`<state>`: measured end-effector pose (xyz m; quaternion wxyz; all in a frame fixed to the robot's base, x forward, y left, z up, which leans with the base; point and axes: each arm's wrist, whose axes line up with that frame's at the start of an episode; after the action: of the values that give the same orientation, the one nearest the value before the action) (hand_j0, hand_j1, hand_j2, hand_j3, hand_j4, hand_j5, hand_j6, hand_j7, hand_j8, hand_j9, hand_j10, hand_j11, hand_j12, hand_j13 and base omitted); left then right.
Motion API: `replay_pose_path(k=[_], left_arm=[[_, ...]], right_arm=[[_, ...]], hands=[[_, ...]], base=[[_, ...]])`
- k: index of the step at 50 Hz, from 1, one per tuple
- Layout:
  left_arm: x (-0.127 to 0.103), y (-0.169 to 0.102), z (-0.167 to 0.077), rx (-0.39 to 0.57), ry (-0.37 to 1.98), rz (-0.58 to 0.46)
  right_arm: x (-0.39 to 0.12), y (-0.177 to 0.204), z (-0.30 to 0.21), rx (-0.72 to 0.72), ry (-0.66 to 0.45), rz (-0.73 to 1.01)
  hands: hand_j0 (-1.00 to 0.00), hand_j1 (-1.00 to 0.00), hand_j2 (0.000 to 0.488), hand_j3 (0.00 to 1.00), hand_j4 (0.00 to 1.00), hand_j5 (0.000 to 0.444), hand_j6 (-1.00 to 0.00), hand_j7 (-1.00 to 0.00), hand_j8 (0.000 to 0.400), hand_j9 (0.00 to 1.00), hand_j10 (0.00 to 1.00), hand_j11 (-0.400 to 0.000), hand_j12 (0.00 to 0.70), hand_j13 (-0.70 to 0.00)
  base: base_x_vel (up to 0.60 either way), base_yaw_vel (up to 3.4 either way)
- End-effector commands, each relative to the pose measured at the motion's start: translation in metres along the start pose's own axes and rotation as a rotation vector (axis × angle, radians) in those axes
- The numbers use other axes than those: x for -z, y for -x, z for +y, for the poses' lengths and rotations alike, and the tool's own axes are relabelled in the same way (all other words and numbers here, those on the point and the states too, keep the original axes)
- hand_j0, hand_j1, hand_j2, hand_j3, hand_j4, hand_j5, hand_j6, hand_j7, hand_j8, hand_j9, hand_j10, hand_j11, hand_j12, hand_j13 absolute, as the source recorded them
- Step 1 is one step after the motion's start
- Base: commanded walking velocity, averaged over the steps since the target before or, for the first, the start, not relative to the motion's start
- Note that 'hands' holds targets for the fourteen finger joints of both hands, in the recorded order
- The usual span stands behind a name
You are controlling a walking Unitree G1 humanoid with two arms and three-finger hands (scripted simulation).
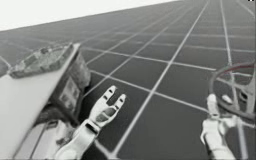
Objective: Pick up and drop off the object
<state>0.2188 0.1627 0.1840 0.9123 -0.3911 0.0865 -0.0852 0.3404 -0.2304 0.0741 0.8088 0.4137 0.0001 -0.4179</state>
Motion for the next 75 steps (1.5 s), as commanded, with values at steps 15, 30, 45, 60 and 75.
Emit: replay_pose_path(k=[15,30,45,60,75], left_arm=[[-0.0024,0.0048,0.0067,0.004,0.027,-0.019],[-0.0024,0.0048,0.0067,0.004,0.027,-0.019],[-0.0024,0.0048,0.0067,0.004,0.027,-0.019],[-0.0024,0.0048,0.0067,0.004,0.027,-0.019],[-0.0024,0.0048,0.0067,0.004,0.027,-0.019]], right_arm=[[-0.0078,0.0067,0.0198,-0.070,0.006,-0.039],[-0.0078,0.0067,0.0198,-0.070,0.006,-0.039],[-0.0078,0.0067,0.0198,-0.070,0.006,-0.039],[-0.0078,0.0067,0.0198,-0.070,0.006,-0.039],[-0.0078,0.0067,0.0198,-0.070,0.006,-0.039]], hands=[[0.00,0.00,0.000,1.00,1.00,0.000,0.00,0.00,0.000,1.00,1.00,-0.400,0.000,-0.700],[0.00,0.00,0.000,1.00,1.00,0.000,0.00,0.00,0.000,1.00,1.00,-0.400,0.000,-0.700],[0.00,0.00,0.000,1.00,1.00,0.000,0.00,0.00,0.000,1.00,1.00,-0.400,0.000,-0.700],[0.00,0.00,0.000,1.00,1.00,0.000,0.00,0.00,0.000,1.00,1.00,-0.400,0.000,-0.700],[0.00,0.00,0.000,1.00,1.00,0.000,0.00,0.00,0.000,1.00,1.00,-0.400,0.000,-0.700]], base=[[0.48,0.28],[0.50,0.20],[0.50,0.14],[0.41,0.07],[0.32,0.01]])
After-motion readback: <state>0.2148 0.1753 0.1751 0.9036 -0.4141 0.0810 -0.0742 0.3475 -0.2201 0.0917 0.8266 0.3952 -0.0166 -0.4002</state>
